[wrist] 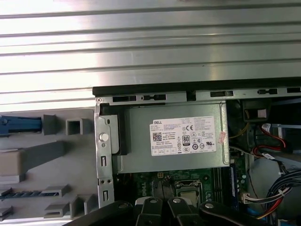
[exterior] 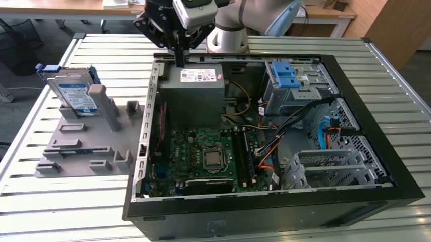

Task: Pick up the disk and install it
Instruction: 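Reach for the disk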

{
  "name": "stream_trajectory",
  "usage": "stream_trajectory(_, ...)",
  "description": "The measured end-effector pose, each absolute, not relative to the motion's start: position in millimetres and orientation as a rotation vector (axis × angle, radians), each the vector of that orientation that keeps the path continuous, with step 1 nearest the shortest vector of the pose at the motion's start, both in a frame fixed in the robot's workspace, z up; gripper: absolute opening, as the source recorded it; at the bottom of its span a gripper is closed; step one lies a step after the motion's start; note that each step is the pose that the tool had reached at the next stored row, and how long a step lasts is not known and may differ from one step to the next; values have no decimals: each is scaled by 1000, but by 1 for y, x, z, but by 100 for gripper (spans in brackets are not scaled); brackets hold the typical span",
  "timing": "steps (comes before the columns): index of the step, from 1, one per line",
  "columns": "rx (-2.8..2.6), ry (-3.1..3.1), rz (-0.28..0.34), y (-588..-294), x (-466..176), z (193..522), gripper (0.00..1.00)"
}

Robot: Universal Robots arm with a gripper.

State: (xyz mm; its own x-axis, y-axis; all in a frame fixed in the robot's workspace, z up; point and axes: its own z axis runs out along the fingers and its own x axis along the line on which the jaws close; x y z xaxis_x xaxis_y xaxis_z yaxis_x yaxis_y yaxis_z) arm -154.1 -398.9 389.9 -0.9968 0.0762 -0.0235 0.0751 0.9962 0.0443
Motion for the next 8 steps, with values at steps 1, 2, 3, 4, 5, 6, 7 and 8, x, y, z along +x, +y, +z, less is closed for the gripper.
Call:
stream_trajectory(1, 118, 3113, 68, -399, -154, 390, 11)
stream_trajectory(2, 118, 3113, 68, -399, -155, 390, 11)
stream_trajectory(3, 118, 3113, 68, -399, -155, 390, 11)
stream_trajectory(4, 118, 3113, 68, -399, -155, 390, 11)
stream_trajectory(5, 118, 3113, 68, -399, -155, 390, 11)
stream_trajectory(6, 118, 3113, 68, -399, -156, 390, 11)
stream_trajectory(7, 118, 3113, 68, -399, -156, 390, 11)
stream_trajectory(8, 118, 3113, 68, -399, -156, 390, 11)
